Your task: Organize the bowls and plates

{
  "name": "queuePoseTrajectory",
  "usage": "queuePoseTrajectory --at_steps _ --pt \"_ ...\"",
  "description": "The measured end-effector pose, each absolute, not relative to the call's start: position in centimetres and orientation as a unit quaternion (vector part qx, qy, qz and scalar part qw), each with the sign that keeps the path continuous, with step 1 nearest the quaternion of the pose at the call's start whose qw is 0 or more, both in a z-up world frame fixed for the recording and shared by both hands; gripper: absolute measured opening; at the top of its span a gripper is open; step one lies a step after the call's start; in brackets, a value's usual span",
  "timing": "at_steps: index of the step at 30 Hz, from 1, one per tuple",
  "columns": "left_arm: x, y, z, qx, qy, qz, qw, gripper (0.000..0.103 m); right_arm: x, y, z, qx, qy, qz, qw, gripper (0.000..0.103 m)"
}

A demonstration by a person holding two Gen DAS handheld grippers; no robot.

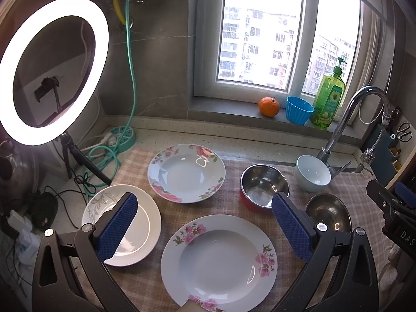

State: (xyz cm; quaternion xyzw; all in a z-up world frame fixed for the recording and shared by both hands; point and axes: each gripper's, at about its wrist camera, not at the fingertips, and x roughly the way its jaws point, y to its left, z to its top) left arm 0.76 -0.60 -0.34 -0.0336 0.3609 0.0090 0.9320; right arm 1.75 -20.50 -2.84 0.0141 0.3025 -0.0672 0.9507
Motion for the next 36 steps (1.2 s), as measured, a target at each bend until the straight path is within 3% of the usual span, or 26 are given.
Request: queuePoseTrajectory --at_steps 24,33,36 --pt "0.6 1.0 -1.6 -0.041 0.383 0.014 0.923 0.102 1.3 -23.4 -3.9 0.039 0.31 -0.072 0.947 0.103" --pt "-0.3 2.8 -3.8 -0.047 0.416 0.012 0.908 0.091 1.0 -22.6 -6.0 0.047 0.344 -0.015 0.938 0.103" --pt "-0.6 3.6 -5.1 -0.054 0.437 0.009 0.898 0.085 0.8 -22.1 -7.1 0.056 0.364 0.008 0.93 0.097"
